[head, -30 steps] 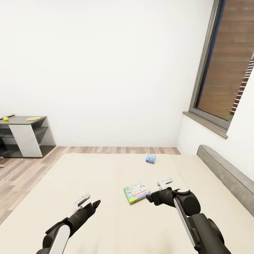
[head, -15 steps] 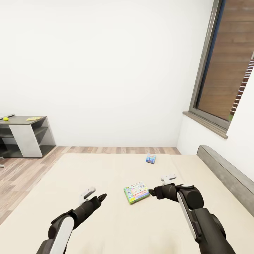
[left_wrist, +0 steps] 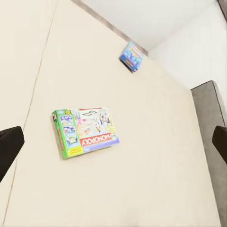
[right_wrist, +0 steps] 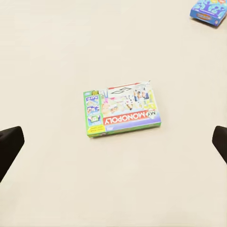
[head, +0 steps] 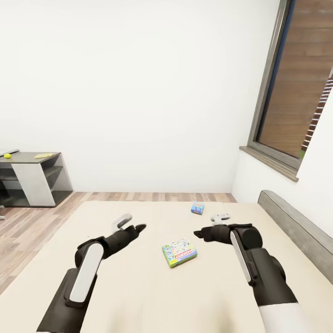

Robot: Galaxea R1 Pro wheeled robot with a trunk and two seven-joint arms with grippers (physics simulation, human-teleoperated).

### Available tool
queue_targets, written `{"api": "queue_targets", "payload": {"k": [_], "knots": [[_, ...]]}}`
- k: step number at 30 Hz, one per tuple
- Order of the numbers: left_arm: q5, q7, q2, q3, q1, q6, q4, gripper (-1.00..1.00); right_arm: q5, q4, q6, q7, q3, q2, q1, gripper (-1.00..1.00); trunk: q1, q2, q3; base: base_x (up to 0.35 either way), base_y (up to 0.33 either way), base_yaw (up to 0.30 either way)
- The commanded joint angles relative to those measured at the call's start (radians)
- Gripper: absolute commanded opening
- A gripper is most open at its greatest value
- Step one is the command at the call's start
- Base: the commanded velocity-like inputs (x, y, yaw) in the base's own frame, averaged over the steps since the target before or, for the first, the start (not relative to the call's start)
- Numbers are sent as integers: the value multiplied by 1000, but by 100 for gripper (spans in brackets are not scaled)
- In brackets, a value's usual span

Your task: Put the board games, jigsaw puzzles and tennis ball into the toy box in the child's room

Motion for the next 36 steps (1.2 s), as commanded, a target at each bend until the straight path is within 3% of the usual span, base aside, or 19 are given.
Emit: {"api": "queue_targets", "payload": {"k": [1,3,5,6,13,14,15,17,18,20,25,31,36], "knots": [[20,23,1,0,-31,17,2,100,5,15,3,8,-2,0,-18,100,0,-1,-1,0,0,-30],[32,35,2,0,-61,31,8,100,0,29,3,8,-4,0,-34,100,0,-1,-1,0,0,-24],[66,52,3,-1,-118,58,29,100,-12,53,3,8,-6,0,-59,100,0,-1,-1,0,0,-17],[154,79,5,1,-208,94,90,100,-31,116,3,7,-18,0,-105,100,0,-1,-1,0,0,-6],[219,161,5,28,-262,109,147,100,-38,249,3,5,-56,1,-197,100,0,-1,-1,0,0,-4],[322,366,-1,76,-344,119,199,100,-41,519,3,1,-143,0,-345,100,0,-1,-1,0,0,0],[322,366,-1,76,-344,119,199,100,-41,519,3,1,-143,0,-345,100,0,-1,-1,0,0,0],[391,437,-1,77,-363,121,211,100,-42,620,3,-1,-163,0,-388,100,0,-1,-1,0,0,0],[391,437,-1,77,-363,121,211,100,-42,620,3,-1,-163,0,-388,100,0,-1,-1,0,0,0],[438,472,3,73,-373,123,239,100,-42,690,3,-2,-175,-2,-415,100,-8,13,5,0,0,0],[471,484,13,75,-381,124,308,100,-43,774,3,-12,-184,-4,-443,100,-27,48,21,0,0,0],[484,473,25,75,-384,129,340,100,-44,826,3,-42,-195,-4,-456,100,-50,90,40,0,0,0],[490,445,33,73,-385,161,360,100,-44,858,3,-99,-239,-1,-464,100,-69,125,55,0,0,0]]}}
